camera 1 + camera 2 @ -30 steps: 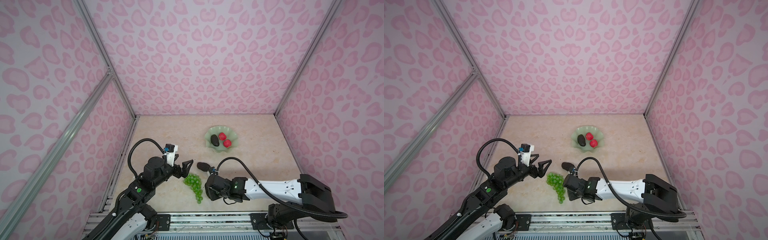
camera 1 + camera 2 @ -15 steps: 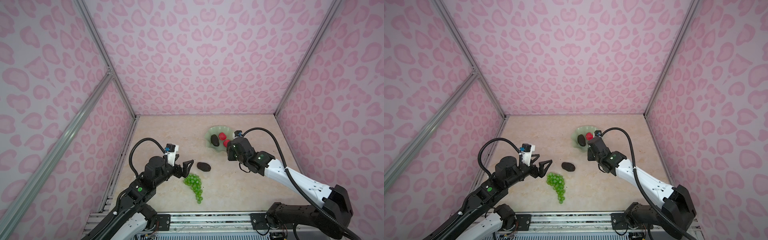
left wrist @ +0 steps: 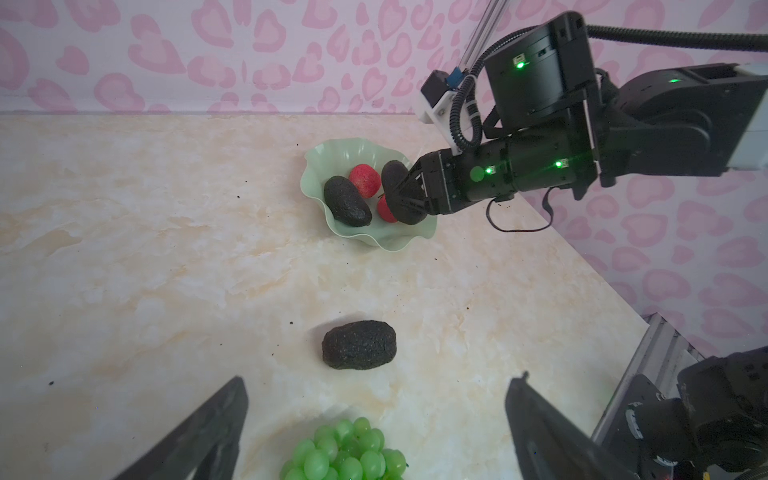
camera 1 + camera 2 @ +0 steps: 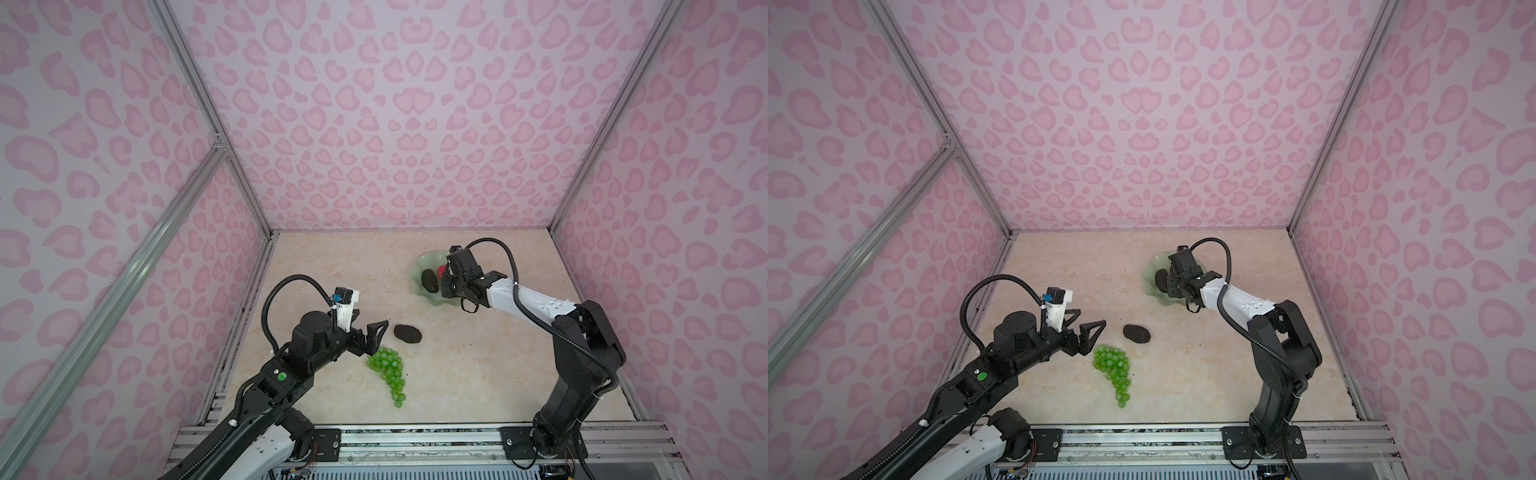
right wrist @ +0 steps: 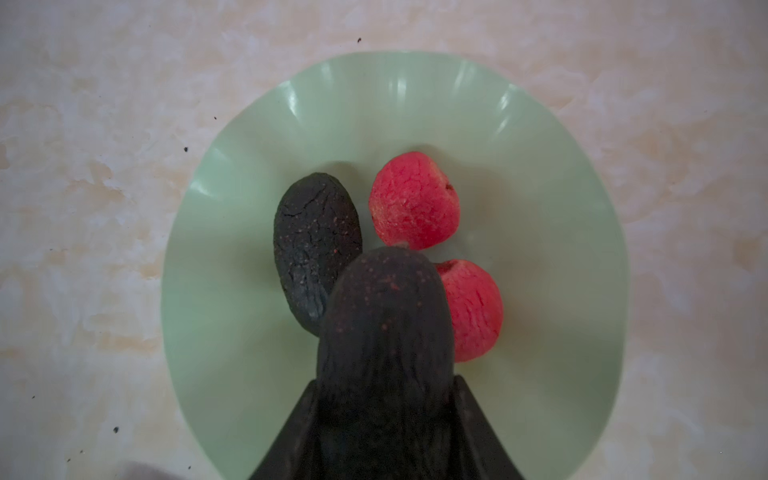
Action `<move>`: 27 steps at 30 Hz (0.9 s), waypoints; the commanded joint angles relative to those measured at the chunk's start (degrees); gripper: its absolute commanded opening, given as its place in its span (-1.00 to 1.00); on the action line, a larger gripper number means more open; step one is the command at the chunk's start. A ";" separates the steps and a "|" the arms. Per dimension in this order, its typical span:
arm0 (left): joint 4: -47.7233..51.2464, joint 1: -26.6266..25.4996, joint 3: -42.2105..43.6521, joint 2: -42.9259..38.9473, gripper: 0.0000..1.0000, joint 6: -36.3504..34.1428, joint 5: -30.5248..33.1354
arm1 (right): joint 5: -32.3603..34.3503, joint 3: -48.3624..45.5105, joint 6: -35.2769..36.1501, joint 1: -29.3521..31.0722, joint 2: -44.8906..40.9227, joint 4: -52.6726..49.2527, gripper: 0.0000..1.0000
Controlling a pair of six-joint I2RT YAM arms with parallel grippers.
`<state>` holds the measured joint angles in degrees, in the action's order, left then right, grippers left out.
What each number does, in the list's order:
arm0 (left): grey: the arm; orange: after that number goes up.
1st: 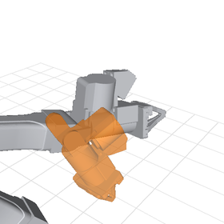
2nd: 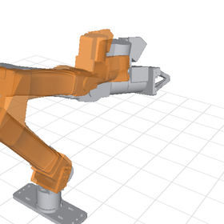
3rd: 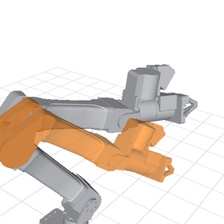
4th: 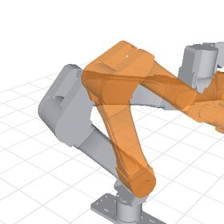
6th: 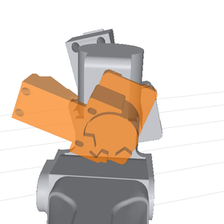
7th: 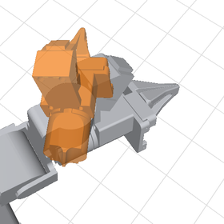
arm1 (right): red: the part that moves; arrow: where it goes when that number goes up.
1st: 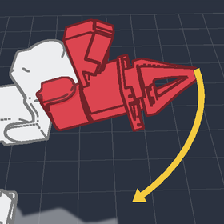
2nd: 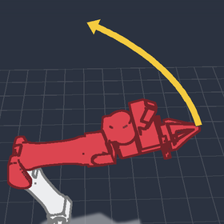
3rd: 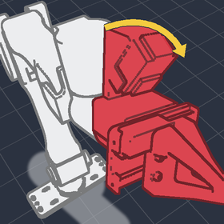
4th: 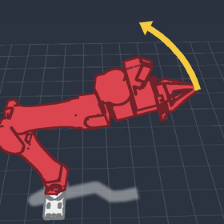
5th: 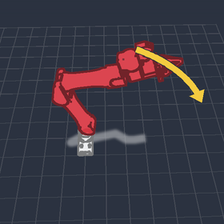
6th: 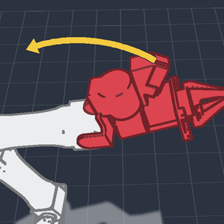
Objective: Place and organize the fake fruits in the fruit bowl
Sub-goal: 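Place the avocado in the bowl beside the first avocado with the right gripper, then grasp the last avocado on the table with the right gripper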
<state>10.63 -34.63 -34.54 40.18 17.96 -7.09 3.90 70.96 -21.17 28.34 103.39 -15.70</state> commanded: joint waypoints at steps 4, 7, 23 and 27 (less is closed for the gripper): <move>-1.35 0.00 -0.28 -0.19 0.95 -0.10 0.14 | -2.01 3.13 1.11 -0.30 4.93 0.32 -0.26; -1.32 0.00 -0.48 -0.19 0.96 -0.13 0.15 | -1.91 2.95 1.05 -0.31 3.44 0.32 0.01; -0.52 0.00 -0.35 -1.42 0.96 -0.28 0.46 | -14.46 -15.66 7.13 9.61 -18.47 4.32 0.48; -0.52 0.00 -0.32 -1.86 0.96 -0.29 0.36 | -17.07 -18.63 8.61 13.23 -16.09 7.37 0.55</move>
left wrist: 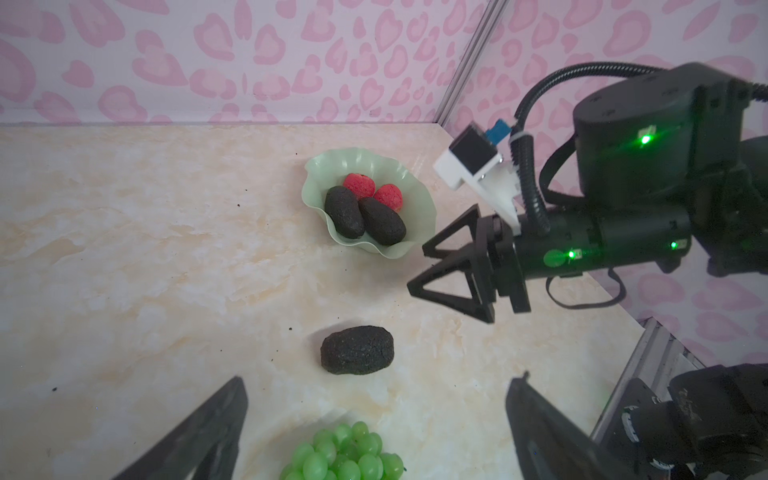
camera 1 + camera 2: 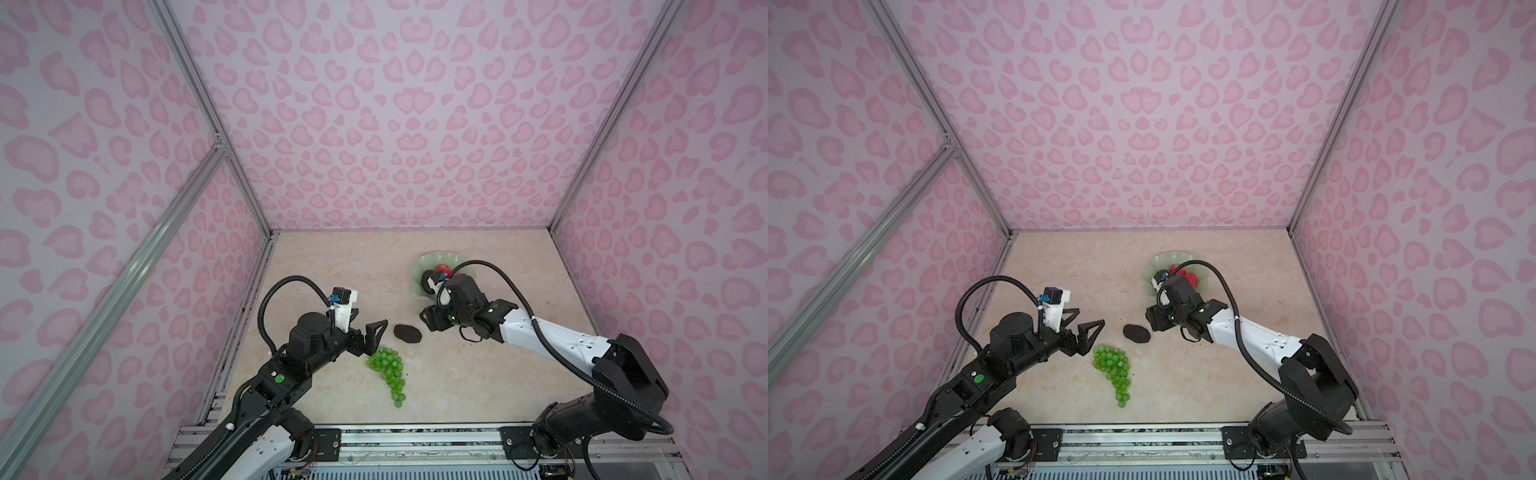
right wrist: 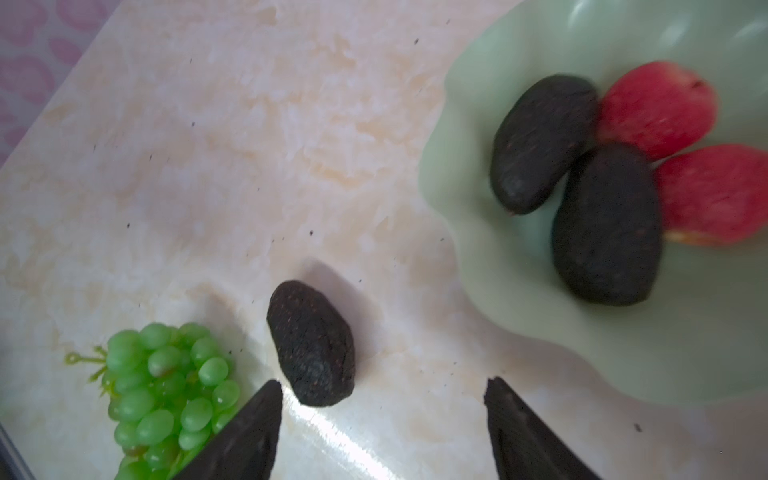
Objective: Place and organize the fake fruits in the fruit bowl
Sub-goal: 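Grasp the last avocado on the table with the right gripper, then place the avocado in the bowl with the right gripper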
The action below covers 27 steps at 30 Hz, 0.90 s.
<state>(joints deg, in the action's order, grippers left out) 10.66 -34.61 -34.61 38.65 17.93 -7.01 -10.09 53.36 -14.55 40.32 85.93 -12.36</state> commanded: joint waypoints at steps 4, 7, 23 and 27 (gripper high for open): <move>-0.43 -0.02 -0.28 -0.42 0.96 -0.09 0.05 | -3.12 1.26 5.10 4.68 6.56 4.41 0.56; -0.44 -0.02 -0.19 -0.69 0.96 0.05 0.07 | -2.66 3.48 5.50 5.38 10.55 4.66 0.55; -0.11 -0.02 -0.37 -1.21 0.96 -0.01 0.21 | 2.39 6.43 3.37 5.39 18.46 5.88 -0.35; -0.52 -0.02 -0.37 -1.04 0.96 -0.14 -0.37 | 5.09 5.79 2.94 4.25 11.08 3.22 -0.52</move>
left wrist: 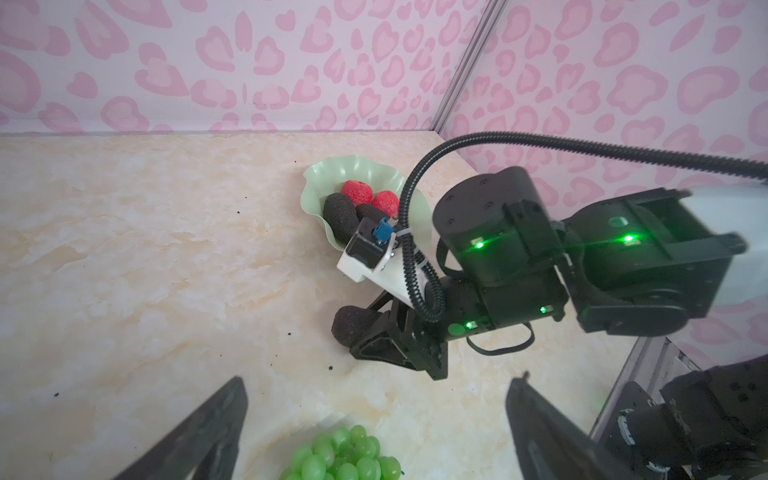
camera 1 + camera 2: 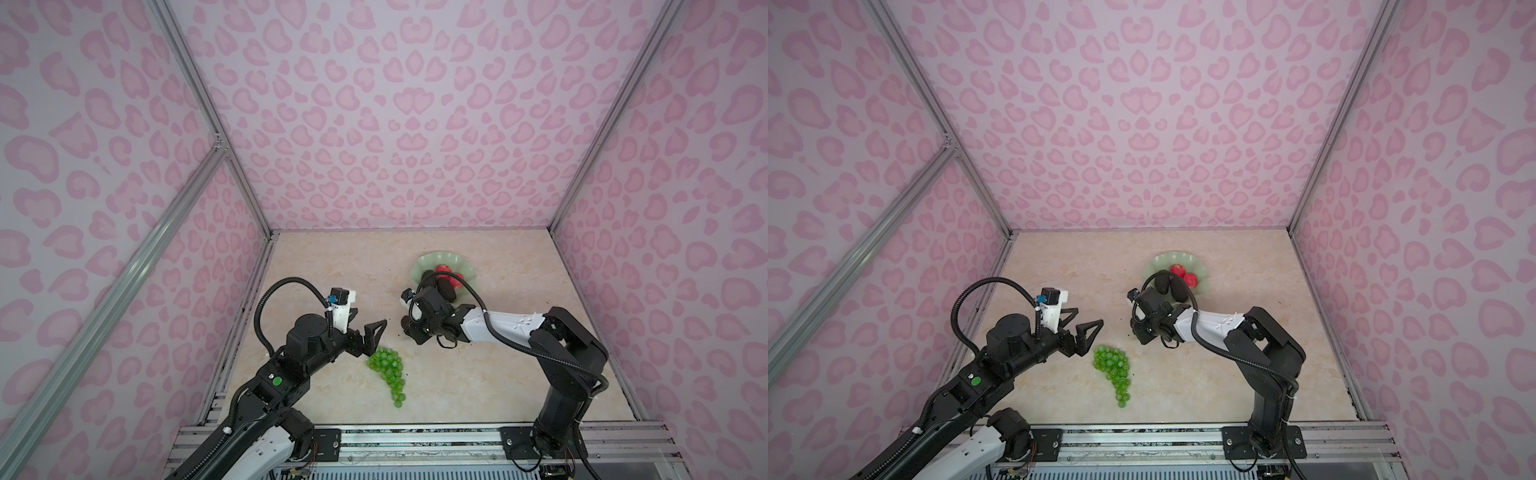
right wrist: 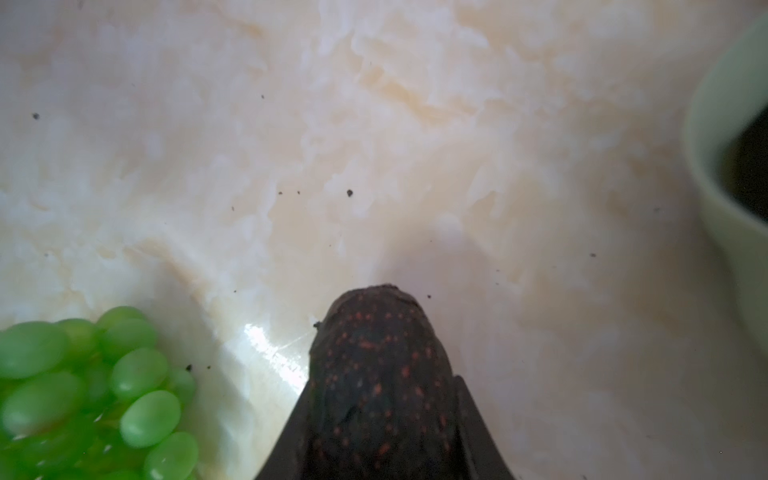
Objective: Place and organize the fake fruits in the fruit bowl
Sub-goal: 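Place the avocado in the bowl with the right gripper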
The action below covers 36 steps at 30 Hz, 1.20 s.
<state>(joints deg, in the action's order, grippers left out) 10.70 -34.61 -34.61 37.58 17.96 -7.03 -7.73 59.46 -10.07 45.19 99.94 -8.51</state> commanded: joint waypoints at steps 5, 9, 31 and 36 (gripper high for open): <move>-1.00 -0.02 -0.37 0.73 0.96 -0.05 -0.68 | 5.52 1.44 -2.85 -6.07 -9.96 -4.36 -0.55; -1.48 -0.02 -0.35 1.00 0.96 -0.27 -0.87 | 5.89 4.75 -0.66 -10.65 -8.04 -5.65 -0.54; -1.07 -0.02 -1.07 1.97 0.96 -0.56 -0.88 | -0.79 16.40 4.44 -17.52 11.80 -4.41 0.02; -1.03 -0.02 -1.05 1.97 0.96 -0.71 -0.62 | -0.97 14.16 2.95 -17.43 6.38 -2.71 0.26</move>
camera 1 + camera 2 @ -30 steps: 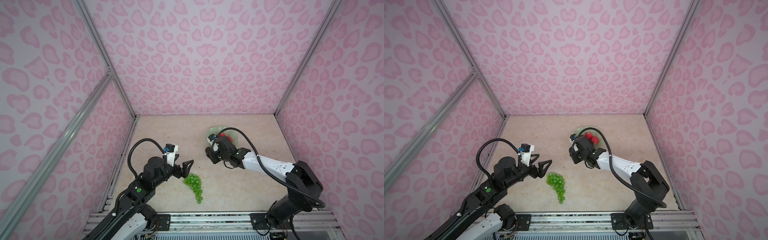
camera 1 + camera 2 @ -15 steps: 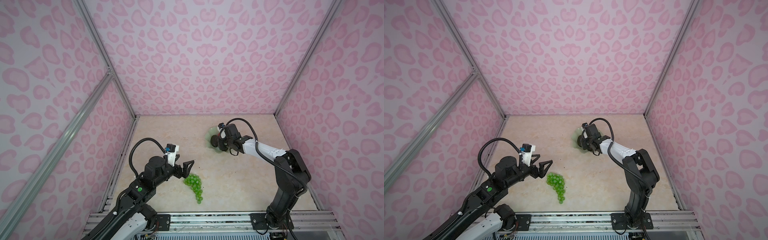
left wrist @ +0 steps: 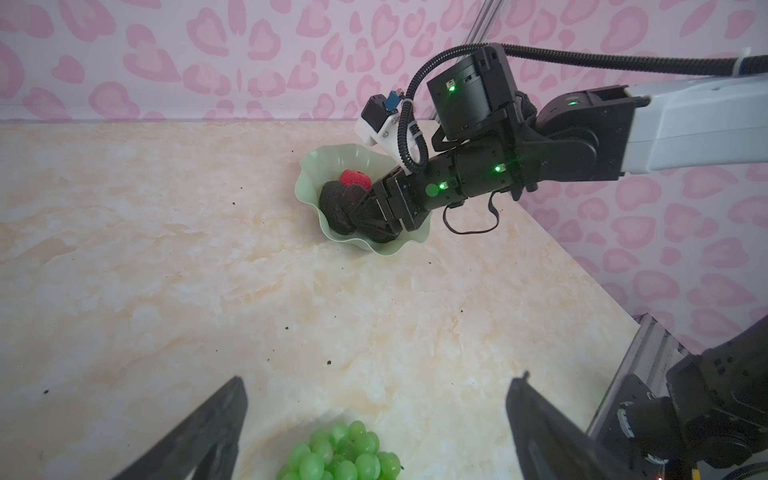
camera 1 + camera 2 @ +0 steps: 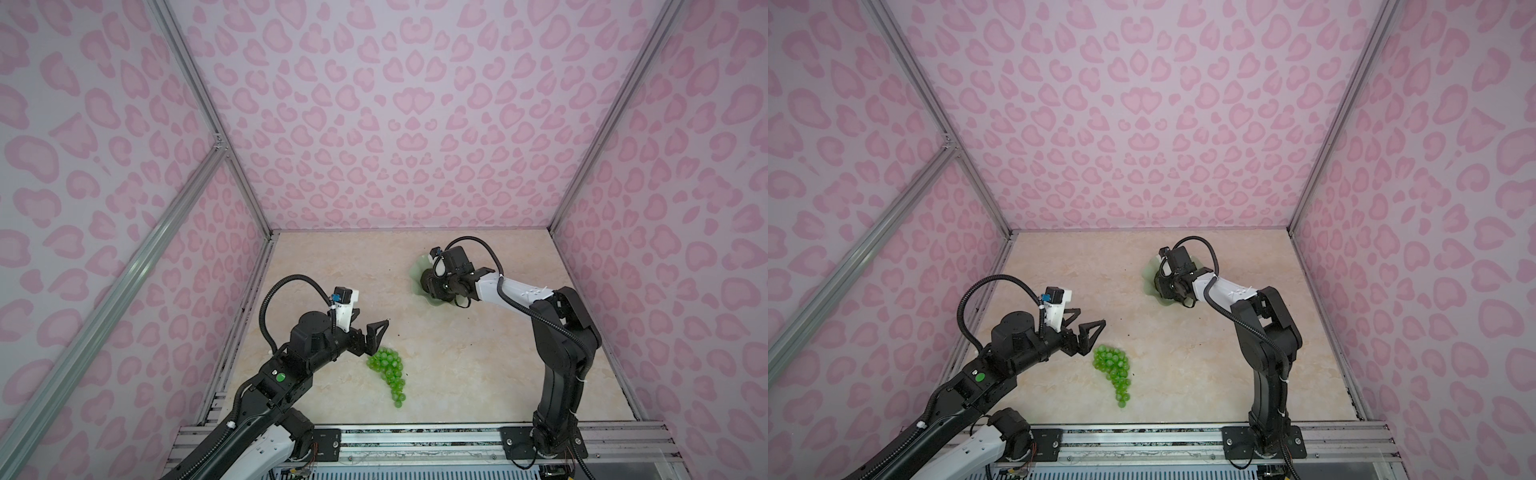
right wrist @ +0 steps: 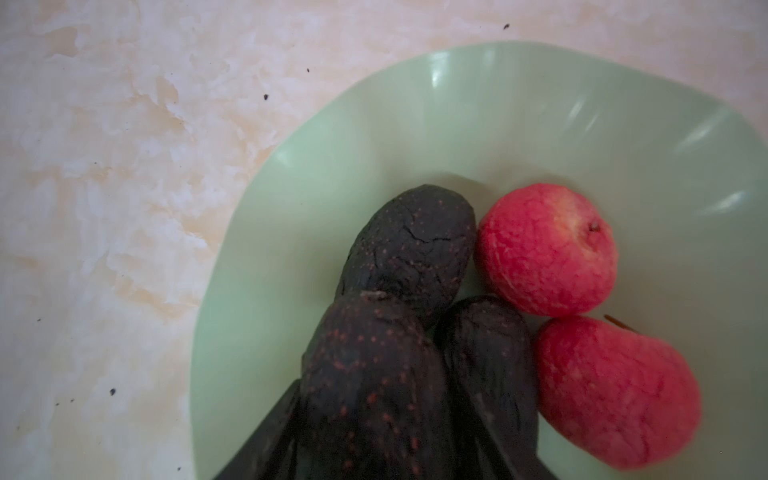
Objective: Place and organize the fake fruits in the fruit bowl
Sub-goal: 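Grasp the green grapes by the stem with the right gripper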
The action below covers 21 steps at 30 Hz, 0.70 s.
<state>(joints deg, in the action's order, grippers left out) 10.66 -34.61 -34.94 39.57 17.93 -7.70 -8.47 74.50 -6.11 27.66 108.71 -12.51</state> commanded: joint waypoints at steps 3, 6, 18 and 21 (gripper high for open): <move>-1.05 -0.02 -0.64 -0.04 0.96 -0.68 0.32 | 0.50 -2.90 -2.27 0.52 -7.19 2.05 0.34; -0.89 0.00 -0.70 -0.37 0.96 -0.63 0.32 | -0.42 -6.75 -3.52 2.74 -12.96 3.30 0.38; -0.01 -0.02 -0.39 -2.37 0.96 -0.24 0.37 | -7.27 -32.83 -11.16 26.38 -24.61 25.36 0.75; -0.04 -0.02 -0.29 -2.48 0.96 -0.24 0.30 | -6.04 -32.06 -11.77 30.13 -21.01 25.79 0.75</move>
<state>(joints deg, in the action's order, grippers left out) 10.79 -34.63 -34.94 37.30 17.93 -7.49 -15.07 42.22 -16.03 55.66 85.56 9.10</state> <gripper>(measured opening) 0.982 0.879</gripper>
